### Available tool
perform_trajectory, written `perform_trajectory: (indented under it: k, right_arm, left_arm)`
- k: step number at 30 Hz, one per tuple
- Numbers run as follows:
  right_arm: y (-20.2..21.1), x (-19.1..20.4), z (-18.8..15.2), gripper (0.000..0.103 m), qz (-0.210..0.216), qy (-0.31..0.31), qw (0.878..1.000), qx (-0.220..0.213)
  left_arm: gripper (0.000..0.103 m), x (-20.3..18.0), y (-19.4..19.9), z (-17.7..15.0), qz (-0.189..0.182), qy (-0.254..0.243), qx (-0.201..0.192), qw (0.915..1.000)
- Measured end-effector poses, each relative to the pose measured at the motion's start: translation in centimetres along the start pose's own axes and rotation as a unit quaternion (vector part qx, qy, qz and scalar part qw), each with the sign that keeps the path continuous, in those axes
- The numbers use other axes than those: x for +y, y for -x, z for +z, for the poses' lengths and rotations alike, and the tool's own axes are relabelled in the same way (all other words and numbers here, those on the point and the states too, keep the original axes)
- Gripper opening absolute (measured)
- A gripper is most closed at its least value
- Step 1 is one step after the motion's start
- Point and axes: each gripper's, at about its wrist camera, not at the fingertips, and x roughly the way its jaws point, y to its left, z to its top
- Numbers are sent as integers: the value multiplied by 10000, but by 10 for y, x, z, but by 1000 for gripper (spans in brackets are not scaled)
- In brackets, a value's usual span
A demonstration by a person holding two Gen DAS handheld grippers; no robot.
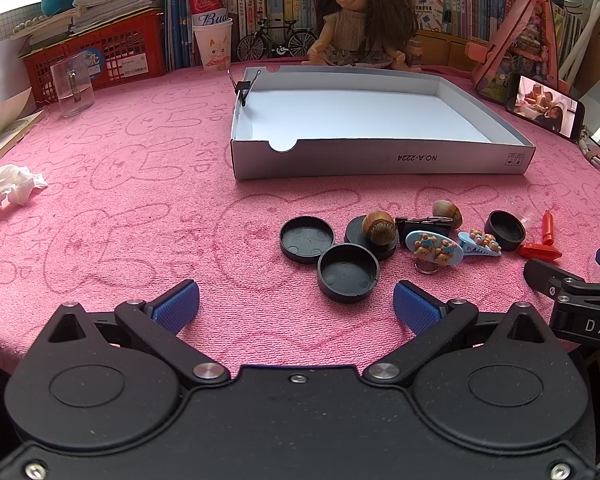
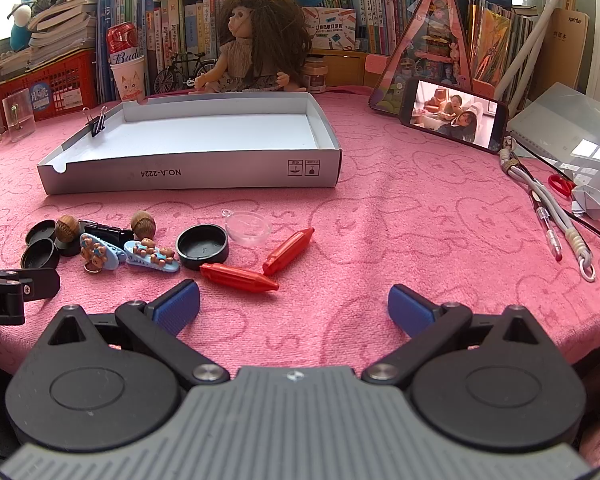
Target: Organize rigid objects
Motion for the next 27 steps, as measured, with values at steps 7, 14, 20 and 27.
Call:
perform_trajectory:
  k: [7, 14, 20, 27]
  right_arm:
    - [1, -1, 0, 103, -1, -5, 10000, 17]
    - [3, 0, 1, 103, -10, -16, 10000, 7]
    - [2, -2, 0, 103, -8, -25, 10000, -12]
    - [6, 1, -1, 103, 46, -153, 9998, -118]
  left_arm:
    - [103, 1, 2, 0, -12, -12, -16, 10000]
    - [103, 2, 1, 2, -19, -29, -29, 10000]
    - [103, 5, 2, -2, -66, -105, -104, 9999]
    - [100, 5, 3, 1, -70, -28, -19, 10000]
